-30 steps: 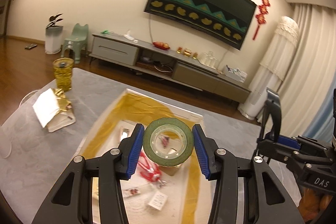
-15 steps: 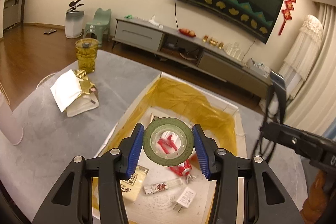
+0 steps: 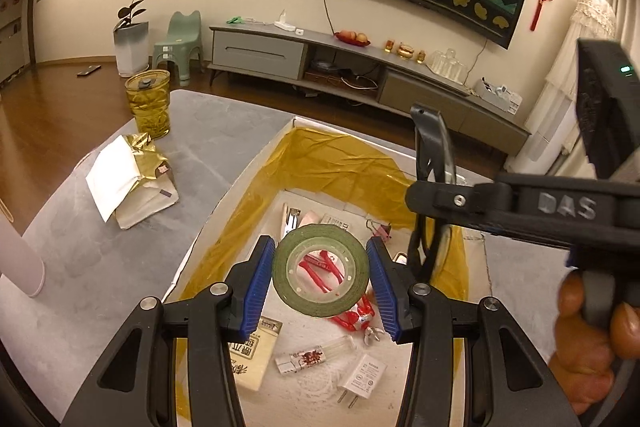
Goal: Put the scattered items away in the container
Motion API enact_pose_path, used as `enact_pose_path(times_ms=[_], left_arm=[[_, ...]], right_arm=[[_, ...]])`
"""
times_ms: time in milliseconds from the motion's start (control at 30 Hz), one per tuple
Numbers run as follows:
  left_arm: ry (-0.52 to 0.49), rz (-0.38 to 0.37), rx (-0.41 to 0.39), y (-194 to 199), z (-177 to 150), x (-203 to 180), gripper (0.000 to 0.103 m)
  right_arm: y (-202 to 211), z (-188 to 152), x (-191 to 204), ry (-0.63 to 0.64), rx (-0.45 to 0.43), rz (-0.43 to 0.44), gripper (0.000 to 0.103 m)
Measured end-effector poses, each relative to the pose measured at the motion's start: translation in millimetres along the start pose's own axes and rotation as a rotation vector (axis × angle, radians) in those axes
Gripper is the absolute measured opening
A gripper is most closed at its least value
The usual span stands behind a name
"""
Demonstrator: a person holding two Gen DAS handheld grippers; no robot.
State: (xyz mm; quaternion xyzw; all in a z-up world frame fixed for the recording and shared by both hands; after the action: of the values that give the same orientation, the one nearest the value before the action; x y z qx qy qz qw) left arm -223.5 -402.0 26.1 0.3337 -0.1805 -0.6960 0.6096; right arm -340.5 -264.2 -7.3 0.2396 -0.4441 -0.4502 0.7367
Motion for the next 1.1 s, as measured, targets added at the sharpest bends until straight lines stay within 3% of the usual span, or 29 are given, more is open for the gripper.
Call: enact_pose_path(times_ms=[100,133,167,400,800,1100], left_arm=[[0.014,-0.035,0.008,-5,1,-1,0.056],[0.029,-0.022,0.006,-5,2,2,0.073],[0.044,-0.009,-0.002,-5,3,6,0.080],[0.184,-0.051,-0.050,8,8,36,0.080],[0.157,-0.064,-0.062,16,7,31,0.080],[0.165,-0.069,-0.072,24,4,32,0.080]], right_arm=[[-20,7,-12,-0.012,0.017,-0.010,0.040],[-22,8,-18,-0.018,0.011,-0.033,0.046],[-21,8,-23,-0.030,-0.001,-0.047,0.050],[-1,0,-34,-0.023,-0.020,-0.062,0.053],[51,-15,-43,-0.015,-0.090,-0.092,0.053],[79,-58,-3,0.282,-0.068,-0.162,0.053]])
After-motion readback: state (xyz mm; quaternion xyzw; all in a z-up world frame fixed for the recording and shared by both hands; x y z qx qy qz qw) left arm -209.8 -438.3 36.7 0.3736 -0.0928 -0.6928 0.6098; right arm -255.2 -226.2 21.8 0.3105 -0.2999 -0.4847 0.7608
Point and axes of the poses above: each gripper's, at about its wrist camera, not at the fingertips, and y roughly against the way its jaws point, x to its left, z to its top, the point moved 5 cm from there along -y, roughly the way its jaws point, and after that the axes turned 1 degree about -z, right-handed, at the moved point
